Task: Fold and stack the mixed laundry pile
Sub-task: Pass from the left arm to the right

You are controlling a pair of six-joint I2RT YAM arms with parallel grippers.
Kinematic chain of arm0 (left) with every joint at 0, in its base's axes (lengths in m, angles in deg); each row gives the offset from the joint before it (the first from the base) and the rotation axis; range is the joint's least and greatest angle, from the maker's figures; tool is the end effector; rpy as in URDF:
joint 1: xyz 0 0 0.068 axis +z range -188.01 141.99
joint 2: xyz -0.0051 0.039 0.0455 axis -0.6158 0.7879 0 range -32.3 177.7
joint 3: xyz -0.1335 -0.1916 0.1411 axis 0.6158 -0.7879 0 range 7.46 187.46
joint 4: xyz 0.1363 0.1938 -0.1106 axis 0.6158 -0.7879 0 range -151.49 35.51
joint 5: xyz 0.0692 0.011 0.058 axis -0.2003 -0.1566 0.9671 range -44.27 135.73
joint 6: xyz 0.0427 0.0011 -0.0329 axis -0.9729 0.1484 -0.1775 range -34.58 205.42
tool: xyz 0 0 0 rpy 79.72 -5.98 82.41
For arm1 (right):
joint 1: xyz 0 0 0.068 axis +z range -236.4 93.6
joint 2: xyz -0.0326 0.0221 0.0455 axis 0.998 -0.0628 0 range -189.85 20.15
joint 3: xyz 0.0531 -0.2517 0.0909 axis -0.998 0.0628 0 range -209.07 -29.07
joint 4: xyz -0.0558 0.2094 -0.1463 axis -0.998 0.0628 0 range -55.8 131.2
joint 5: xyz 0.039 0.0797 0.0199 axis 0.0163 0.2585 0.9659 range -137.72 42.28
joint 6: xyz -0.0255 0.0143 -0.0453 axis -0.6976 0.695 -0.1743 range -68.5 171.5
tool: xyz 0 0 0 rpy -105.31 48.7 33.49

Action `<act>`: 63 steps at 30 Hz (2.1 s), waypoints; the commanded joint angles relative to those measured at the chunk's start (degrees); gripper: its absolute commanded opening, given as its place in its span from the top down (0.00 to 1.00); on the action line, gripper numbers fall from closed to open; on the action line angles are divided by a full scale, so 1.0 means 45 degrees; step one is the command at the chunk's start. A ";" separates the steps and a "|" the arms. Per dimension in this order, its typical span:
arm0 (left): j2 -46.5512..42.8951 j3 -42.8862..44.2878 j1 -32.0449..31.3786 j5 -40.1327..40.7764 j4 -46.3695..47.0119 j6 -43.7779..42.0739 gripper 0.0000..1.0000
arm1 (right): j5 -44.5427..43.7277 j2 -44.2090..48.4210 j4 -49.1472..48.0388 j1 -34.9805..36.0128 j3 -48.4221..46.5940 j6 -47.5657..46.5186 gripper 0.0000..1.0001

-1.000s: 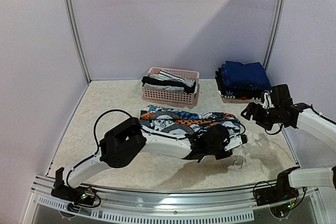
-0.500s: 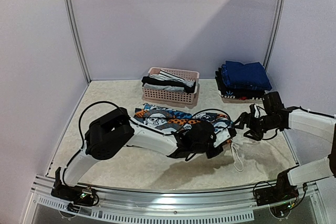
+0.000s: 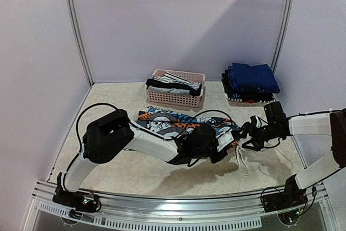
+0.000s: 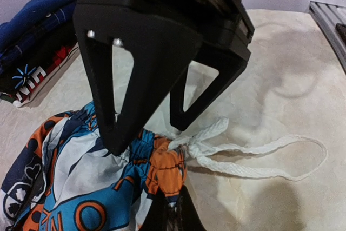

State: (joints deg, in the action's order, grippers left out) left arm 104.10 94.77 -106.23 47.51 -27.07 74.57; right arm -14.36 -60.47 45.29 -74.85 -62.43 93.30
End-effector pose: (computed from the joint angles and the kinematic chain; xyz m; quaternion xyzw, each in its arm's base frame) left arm 0.1935 -0.4814 0.1092 0.5199 0.6436 -0.2582 0.4988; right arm 0.2329 0.0676 0.1464 0.1649 0.9101 0.3640 0.1095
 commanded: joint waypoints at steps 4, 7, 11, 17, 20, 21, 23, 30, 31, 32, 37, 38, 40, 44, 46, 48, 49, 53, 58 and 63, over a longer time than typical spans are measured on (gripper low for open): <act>-0.0697 -0.0242 0.0142 -0.0298 0.0451 0.0196 1.00 | 0.0909 -0.0952 -0.1911 0.0095 0.0401 0.0710 0.28; -0.0739 -0.0274 0.0123 -0.0298 0.0448 0.0257 1.00 | 0.1060 -0.1321 -0.2338 0.0109 0.0422 0.0863 0.35; -0.0845 -0.0374 0.0105 -0.0658 0.0487 0.0316 1.00 | 0.1072 -0.1525 -0.2880 0.0114 0.0374 0.0940 0.41; -0.0976 -0.0583 0.0027 -0.0806 0.0580 0.0452 1.00 | 0.1336 -0.1875 -0.3522 0.0109 0.0269 0.1128 0.49; -0.1000 -0.0621 -0.0036 -0.0871 0.0588 0.0550 1.00 | 0.1505 -0.2000 -0.3878 0.0108 0.0266 0.1263 0.55; -0.0988 -0.0648 -0.0051 -0.0897 0.0592 0.0555 1.00 | 0.1528 -0.2005 -0.3948 0.0119 0.0249 0.1283 0.58; -0.1003 -0.0725 -0.0089 -0.0889 0.0620 0.0571 1.00 | 0.1519 -0.1951 -0.3936 0.0109 0.0199 0.1300 0.63; -0.1256 -0.1279 -0.0151 -0.0918 0.0911 0.0782 1.00 | 0.1347 -0.1707 -0.3636 0.0109 0.0111 0.1090 0.83; -0.1308 -0.1321 -0.0168 -0.0940 0.0900 0.0831 0.99 | 0.1315 -0.1681 -0.3578 0.0109 0.0083 0.1012 0.87; -0.1368 -0.1375 -0.0175 -0.0957 0.0843 0.0888 0.97 | 0.1284 -0.1675 -0.3503 0.0109 0.0058 0.0958 0.90; -0.1999 -0.1966 -0.0190 -0.0830 0.0720 0.1345 0.73 | 0.1149 -0.1570 -0.2830 0.0109 -0.0193 0.0595 1.00; -0.2140 -0.2112 -0.0190 -0.0758 0.0684 0.1416 0.71 | 0.1061 -0.1512 -0.2577 0.0109 -0.0275 0.0491 1.00; -0.2498 -0.2527 -0.0191 -0.0556 0.0641 0.1542 0.66 | 0.0846 -0.1306 -0.1789 0.0109 -0.0463 0.0226 1.00; -0.3250 -0.3292 -0.0180 0.0280 0.0589 0.1915 0.62 | 0.0211 -0.0631 -0.0189 0.0109 -0.0911 -0.0507 1.00; -0.3620 -0.3579 -0.0156 0.0659 0.0450 0.2032 0.61 | -0.0138 -0.0252 0.0439 0.0112 -0.1061 -0.0796 1.00; -0.3955 -0.3717 -0.0090 0.1154 0.0077 0.2202 0.61 | -0.0473 0.0077 0.0970 0.0099 -0.1199 -0.1031 1.00; -0.4145 -0.3796 -0.0039 0.1417 -0.0097 0.2307 0.61 | -0.0614 0.0322 0.1229 0.0108 -0.1257 -0.1138 1.00; -0.4793 -0.3983 0.0376 0.1842 -0.0954 0.3075 0.62 | -0.1050 0.0884 0.2248 0.0109 -0.1540 -0.1564 1.00; -0.5034 -0.4005 0.0878 0.2158 -0.1998 0.3677 0.64 | -0.1440 0.1640 0.3436 0.0109 -0.2027 -0.2013 1.00; -0.5067 -0.4094 0.1411 0.2789 -0.2753 0.3711 0.65 | -0.1673 0.2420 0.4317 0.0112 -0.2546 -0.2251 1.00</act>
State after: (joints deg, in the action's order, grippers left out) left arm 82.48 77.59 -101.95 57.02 -33.94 89.80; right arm -19.95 -52.64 60.07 -74.30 -71.13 85.33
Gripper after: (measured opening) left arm 0.349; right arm 0.049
